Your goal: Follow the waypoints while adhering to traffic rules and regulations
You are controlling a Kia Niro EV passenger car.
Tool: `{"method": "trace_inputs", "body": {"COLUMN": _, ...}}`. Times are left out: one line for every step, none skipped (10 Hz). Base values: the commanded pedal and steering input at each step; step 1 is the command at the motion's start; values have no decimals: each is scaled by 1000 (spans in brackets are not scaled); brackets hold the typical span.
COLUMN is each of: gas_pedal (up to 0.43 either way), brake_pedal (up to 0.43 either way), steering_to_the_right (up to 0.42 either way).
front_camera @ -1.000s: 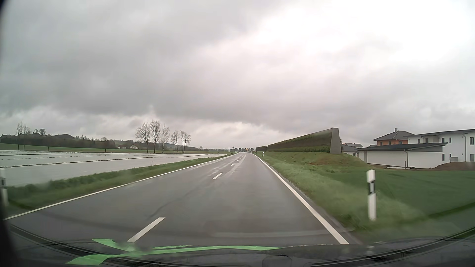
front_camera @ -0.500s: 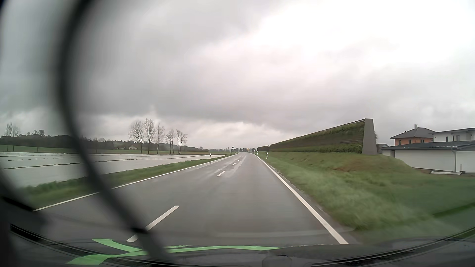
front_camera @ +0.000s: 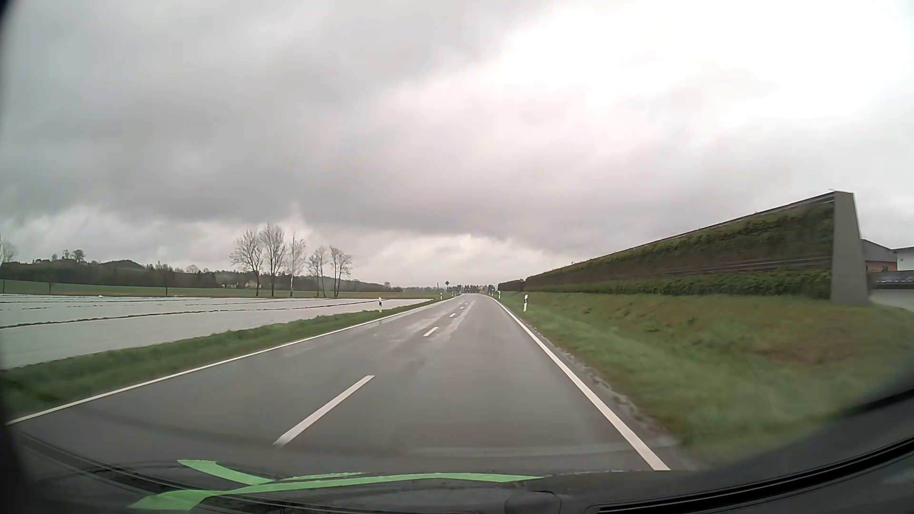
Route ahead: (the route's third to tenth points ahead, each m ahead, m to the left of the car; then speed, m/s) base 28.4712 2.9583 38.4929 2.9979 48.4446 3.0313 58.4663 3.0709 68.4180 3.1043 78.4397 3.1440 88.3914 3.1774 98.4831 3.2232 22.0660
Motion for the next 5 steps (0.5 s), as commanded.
{"method": "trace_inputs", "body": {"gas_pedal": 138, "brake_pedal": 0, "steering_to_the_right": -1}}
{"method": "trace_inputs", "body": {"gas_pedal": 150, "brake_pedal": 0, "steering_to_the_right": -1}}
{"method": "trace_inputs", "body": {"gas_pedal": 157, "brake_pedal": 0, "steering_to_the_right": -1}}
{"method": "trace_inputs", "body": {"gas_pedal": 157, "brake_pedal": 0, "steering_to_the_right": -1}}
{"method": "trace_inputs", "body": {"gas_pedal": 157, "brake_pedal": 0, "steering_to_the_right": -3}}
